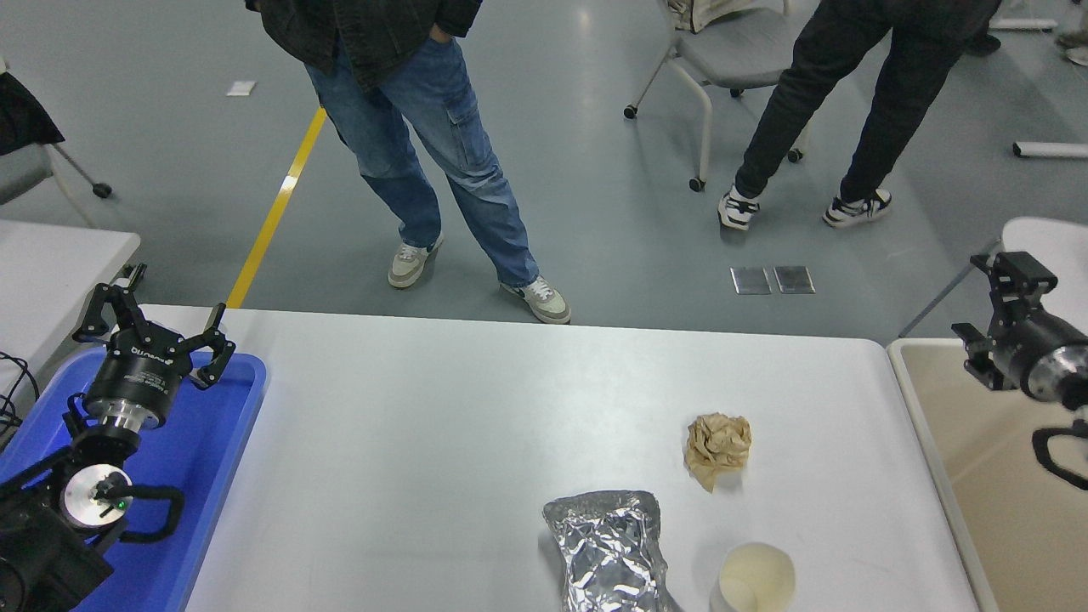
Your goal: Clean the table surface
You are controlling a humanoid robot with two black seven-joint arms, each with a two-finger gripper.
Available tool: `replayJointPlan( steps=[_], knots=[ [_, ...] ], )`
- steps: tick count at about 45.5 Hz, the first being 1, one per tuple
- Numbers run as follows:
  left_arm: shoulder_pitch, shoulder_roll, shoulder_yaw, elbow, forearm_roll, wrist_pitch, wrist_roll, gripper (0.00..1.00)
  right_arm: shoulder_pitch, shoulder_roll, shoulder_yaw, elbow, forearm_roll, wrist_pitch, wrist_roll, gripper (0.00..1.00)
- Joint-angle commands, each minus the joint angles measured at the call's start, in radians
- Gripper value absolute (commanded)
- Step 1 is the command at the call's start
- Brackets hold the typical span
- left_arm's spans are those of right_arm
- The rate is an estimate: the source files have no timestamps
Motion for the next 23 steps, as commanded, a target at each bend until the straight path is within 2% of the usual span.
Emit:
replayJointPlan(
  steps=[1,5,13,23],
  knots=[
    [0.0,0.0,0.0,0.0,0.0,0.0,0.0,1.0,0.21,-0.07,-0.266,0.002,-0.09,0.091,-0.088,0.98],
    [0.0,0.0,0.0,0.0,0.0,0.0,0.0,1.0,0.288,-0.073,-0.346,0.01,-0.203,0.137,-0.082,0.98],
    [0.0,0.0,0.0,0.0,0.0,0.0,0.0,1.0,0.37,-0.073,-0.364,0.013,-0.507,0.215,-0.042,0.98],
    [0.0,0.0,0.0,0.0,0.0,0.0,0.0,1.0,0.446,-0.06,-0.366,0.079,-0.862,0.327,0.105,0.98]
  ],
)
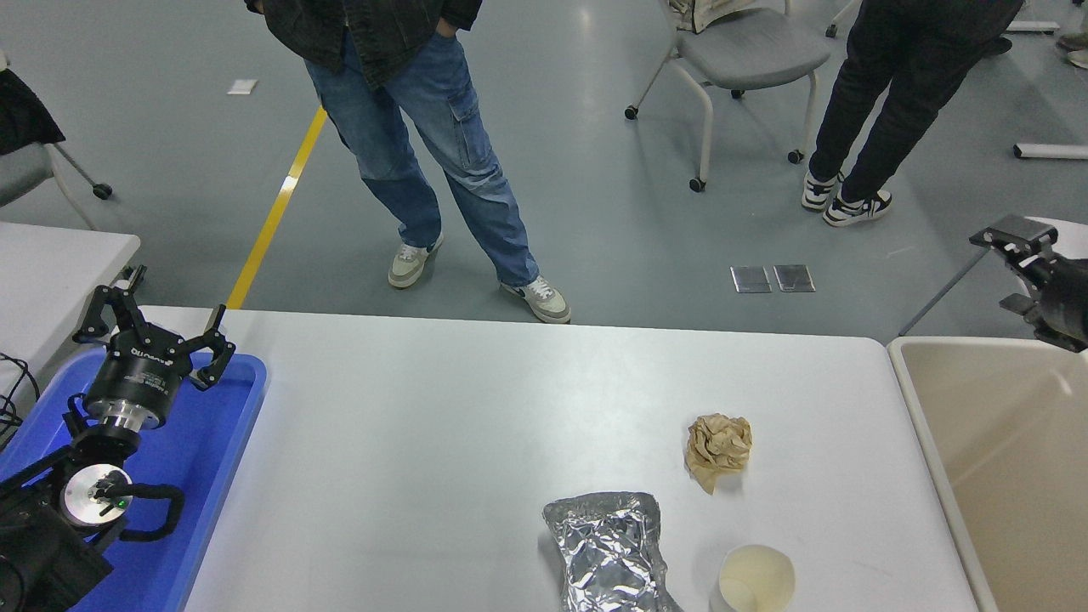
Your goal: Clean the table surface
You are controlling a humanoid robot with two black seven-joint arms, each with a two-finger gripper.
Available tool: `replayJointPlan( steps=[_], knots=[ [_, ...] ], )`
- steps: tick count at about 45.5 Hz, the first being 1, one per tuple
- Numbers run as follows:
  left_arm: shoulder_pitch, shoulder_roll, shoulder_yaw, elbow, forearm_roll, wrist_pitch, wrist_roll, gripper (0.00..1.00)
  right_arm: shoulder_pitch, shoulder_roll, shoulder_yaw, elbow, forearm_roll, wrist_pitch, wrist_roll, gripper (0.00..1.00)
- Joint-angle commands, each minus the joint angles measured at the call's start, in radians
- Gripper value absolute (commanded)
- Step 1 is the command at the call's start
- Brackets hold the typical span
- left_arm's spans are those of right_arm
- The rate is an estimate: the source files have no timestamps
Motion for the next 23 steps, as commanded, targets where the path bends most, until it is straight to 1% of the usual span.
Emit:
replayJointPlan(
  steps=[1,7,12,17,23],
  knots=[
    [0.0,0.0,0.0,0.0,0.0,0.0,0.0,1.0,0.112,0.004,-0.041,0.064,-0.381,0.127,0.135,0.98],
    [0.0,0.0,0.0,0.0,0.0,0.0,0.0,1.0,0.147,0.024,-0.058,0.153,-0.529,0.199,0.208,0.98],
    [0.0,0.0,0.0,0.0,0.0,0.0,0.0,1.0,0.17,0.045,-0.096,0.239,-0.618,0.242,0.216,0.98],
    [0.0,0.0,0.0,0.0,0.0,0.0,0.0,1.0,0.204,0.079,-0.161,0.311,-0.648,0.266,0.216,0.98],
    [0.0,0.0,0.0,0.0,0.0,0.0,0.0,1.0,0.262,0.153,-0.281,0.371,-0.701,0.279,0.216,0.98]
  ],
)
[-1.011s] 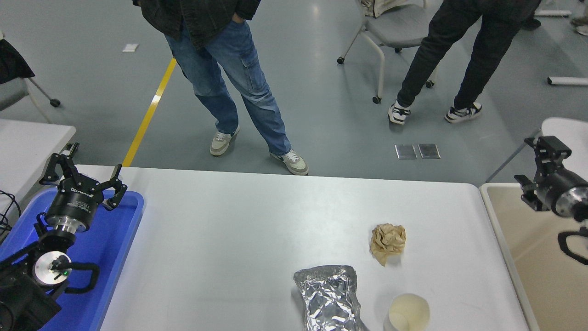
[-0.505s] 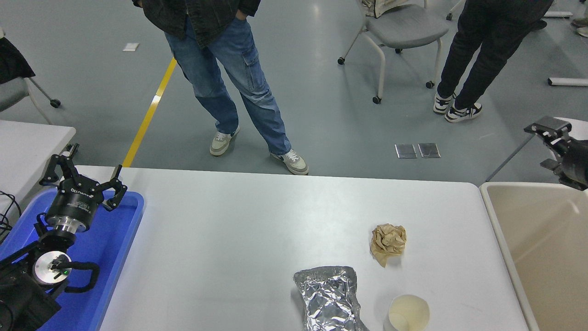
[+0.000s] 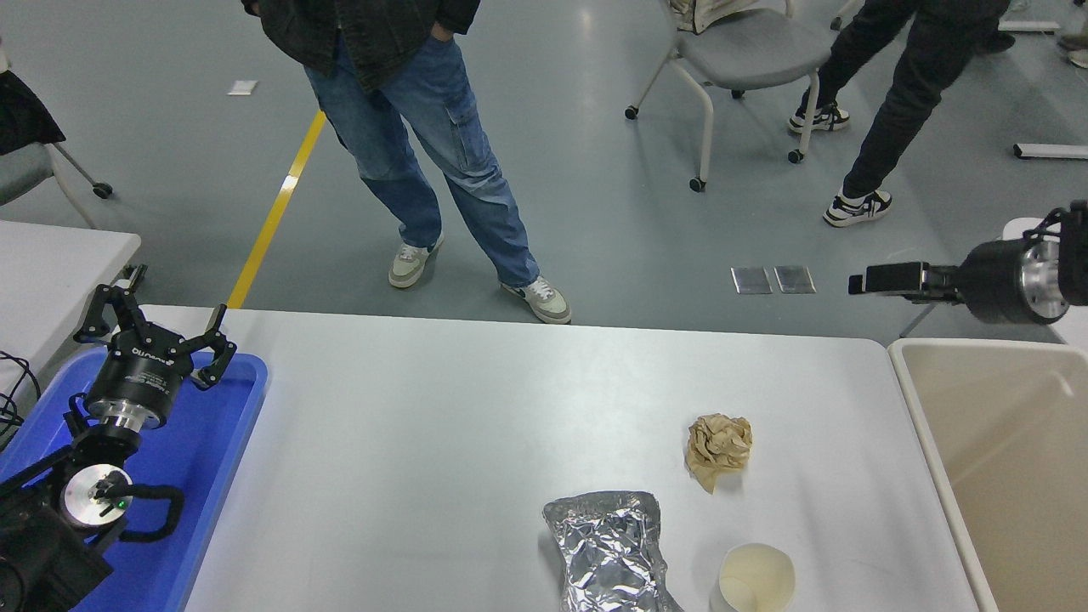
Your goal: Clean the table surface
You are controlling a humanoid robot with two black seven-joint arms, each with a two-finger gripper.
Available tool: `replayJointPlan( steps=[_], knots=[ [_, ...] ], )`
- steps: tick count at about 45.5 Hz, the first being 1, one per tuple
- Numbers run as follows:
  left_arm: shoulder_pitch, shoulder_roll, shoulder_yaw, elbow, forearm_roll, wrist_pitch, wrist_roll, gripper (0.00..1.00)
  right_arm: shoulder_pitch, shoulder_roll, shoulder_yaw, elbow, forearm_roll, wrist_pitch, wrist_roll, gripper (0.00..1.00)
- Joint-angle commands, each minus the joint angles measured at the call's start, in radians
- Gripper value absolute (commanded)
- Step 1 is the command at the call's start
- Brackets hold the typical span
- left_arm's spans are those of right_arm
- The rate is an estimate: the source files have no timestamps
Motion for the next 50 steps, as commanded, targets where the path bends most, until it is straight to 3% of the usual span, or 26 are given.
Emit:
replayJointPlan(
  steps=[1,26,50],
  knots=[
    [0.0,0.0,0.0,0.0,0.0,0.0,0.0,1.0,0.09,0.098,-0.161,0.126,-0.149,0.053,0.024,0.98],
    [0.0,0.0,0.0,0.0,0.0,0.0,0.0,1.0,0.25,0.355,-0.281,0.216,-0.206,0.185,0.088,0.98],
    [0.0,0.0,0.0,0.0,0.0,0.0,0.0,1.0,0.132,0.393,-0.285,0.216,-0.312,0.186,0.087,0.98]
  ],
)
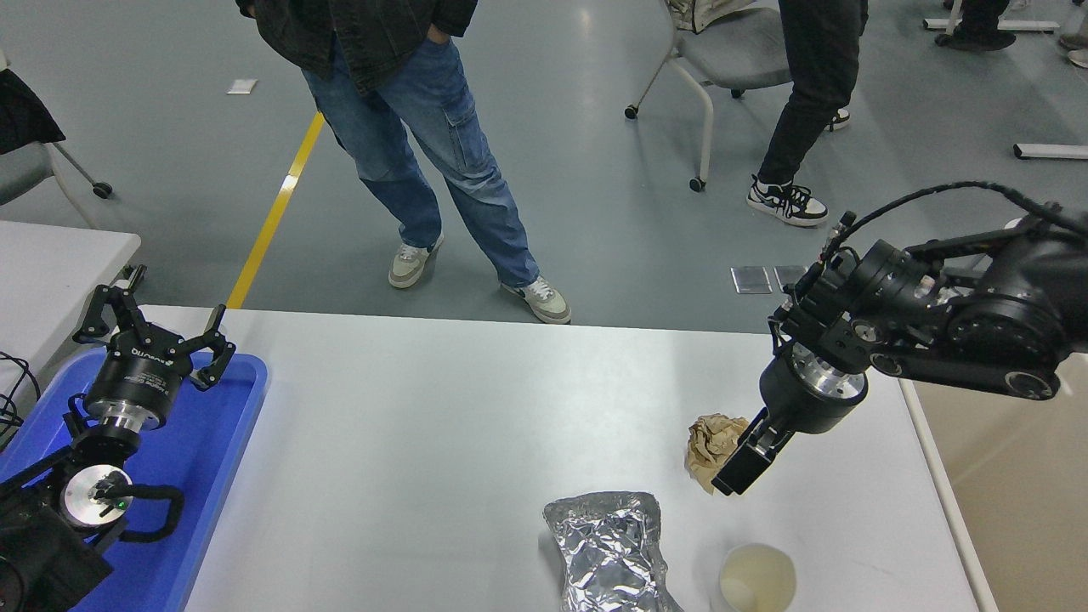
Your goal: Clean the table surface
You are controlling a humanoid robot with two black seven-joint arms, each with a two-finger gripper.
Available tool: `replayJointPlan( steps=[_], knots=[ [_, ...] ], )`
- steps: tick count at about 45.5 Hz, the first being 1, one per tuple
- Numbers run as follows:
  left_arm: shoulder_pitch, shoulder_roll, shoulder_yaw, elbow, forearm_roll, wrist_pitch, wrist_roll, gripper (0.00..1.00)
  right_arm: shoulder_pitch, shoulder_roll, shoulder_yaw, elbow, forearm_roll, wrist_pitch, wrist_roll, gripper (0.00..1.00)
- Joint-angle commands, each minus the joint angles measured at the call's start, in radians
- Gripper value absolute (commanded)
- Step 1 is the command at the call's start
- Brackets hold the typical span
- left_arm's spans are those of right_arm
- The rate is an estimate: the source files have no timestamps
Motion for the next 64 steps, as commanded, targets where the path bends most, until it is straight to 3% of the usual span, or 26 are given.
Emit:
replayJointPlan(
  steps=[1,36,50,55,64],
  knots=[
    [0.0,0.0,0.0,0.0,0.0,0.0,0.0,1.0,-0.043,0.007,-0.004,0.005,-0.046,0.006,0.002,0.98],
    [0.0,0.0,0.0,0.0,0.0,0.0,0.0,1.0,-0.171,0.033,0.01,-0.023,-0.099,-0.006,0.004,0.96],
    [0.0,0.0,0.0,0.0,0.0,0.0,0.0,1.0,-0.197,-0.021,0.013,-0.026,-0.105,-0.028,0.03,0.78],
    [0.0,0.0,0.0,0.0,0.0,0.0,0.0,1.0,-0.208,-0.038,0.008,-0.034,-0.105,-0.043,0.035,0.6],
    [0.0,0.0,0.0,0.0,0.0,0.0,0.0,1.0,-0.244,-0.07,0.002,-0.04,-0.105,-0.069,0.039,0.58]
  ],
)
